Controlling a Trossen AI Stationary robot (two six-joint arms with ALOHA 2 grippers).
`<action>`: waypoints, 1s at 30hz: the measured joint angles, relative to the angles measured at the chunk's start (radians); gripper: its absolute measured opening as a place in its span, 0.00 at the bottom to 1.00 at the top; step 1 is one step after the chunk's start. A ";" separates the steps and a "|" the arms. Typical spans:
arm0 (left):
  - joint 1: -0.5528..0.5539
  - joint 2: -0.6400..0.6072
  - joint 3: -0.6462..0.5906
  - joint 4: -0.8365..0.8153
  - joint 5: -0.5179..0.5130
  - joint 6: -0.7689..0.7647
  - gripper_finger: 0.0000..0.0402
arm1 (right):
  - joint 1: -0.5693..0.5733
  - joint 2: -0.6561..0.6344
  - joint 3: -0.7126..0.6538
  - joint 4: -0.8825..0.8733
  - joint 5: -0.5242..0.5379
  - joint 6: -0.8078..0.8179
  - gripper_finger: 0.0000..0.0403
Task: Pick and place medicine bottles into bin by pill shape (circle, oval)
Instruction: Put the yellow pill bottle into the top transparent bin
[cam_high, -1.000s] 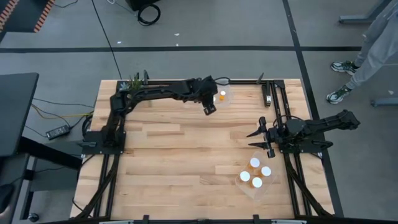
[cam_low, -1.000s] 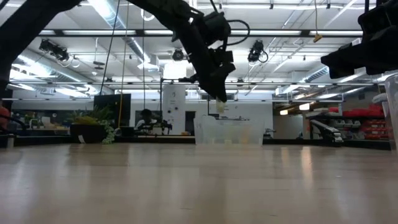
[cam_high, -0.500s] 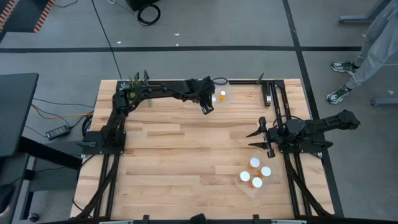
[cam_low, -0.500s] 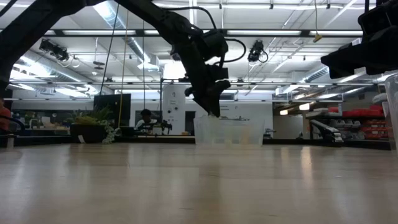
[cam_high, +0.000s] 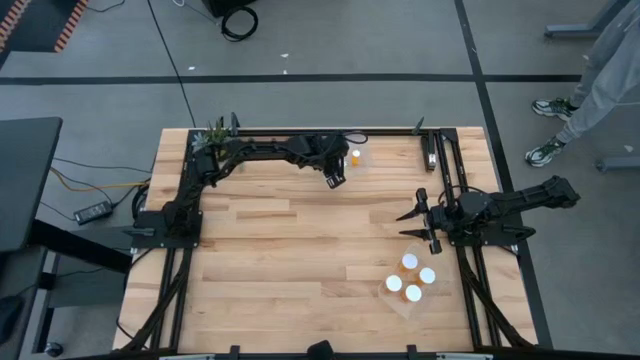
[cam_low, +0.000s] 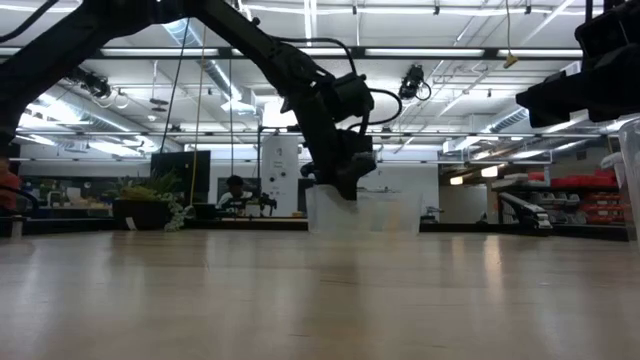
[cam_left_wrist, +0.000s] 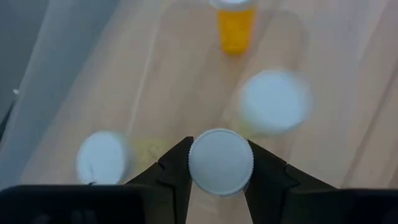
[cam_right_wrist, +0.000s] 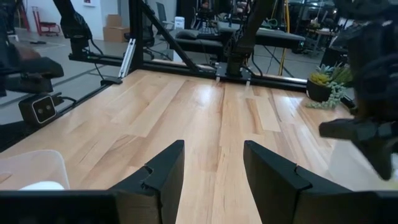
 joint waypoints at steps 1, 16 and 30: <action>0.000 0.002 -0.001 -0.006 0.001 0.000 0.31 | 0.000 -0.001 0.000 0.000 0.000 0.000 0.43; 0.000 0.002 -0.001 0.009 0.000 -0.003 0.31 | 0.000 0.001 0.000 0.000 0.000 0.000 0.43; 0.000 0.002 -0.001 0.010 -0.001 -0.017 0.46 | 0.000 0.001 0.000 0.000 0.000 0.000 0.43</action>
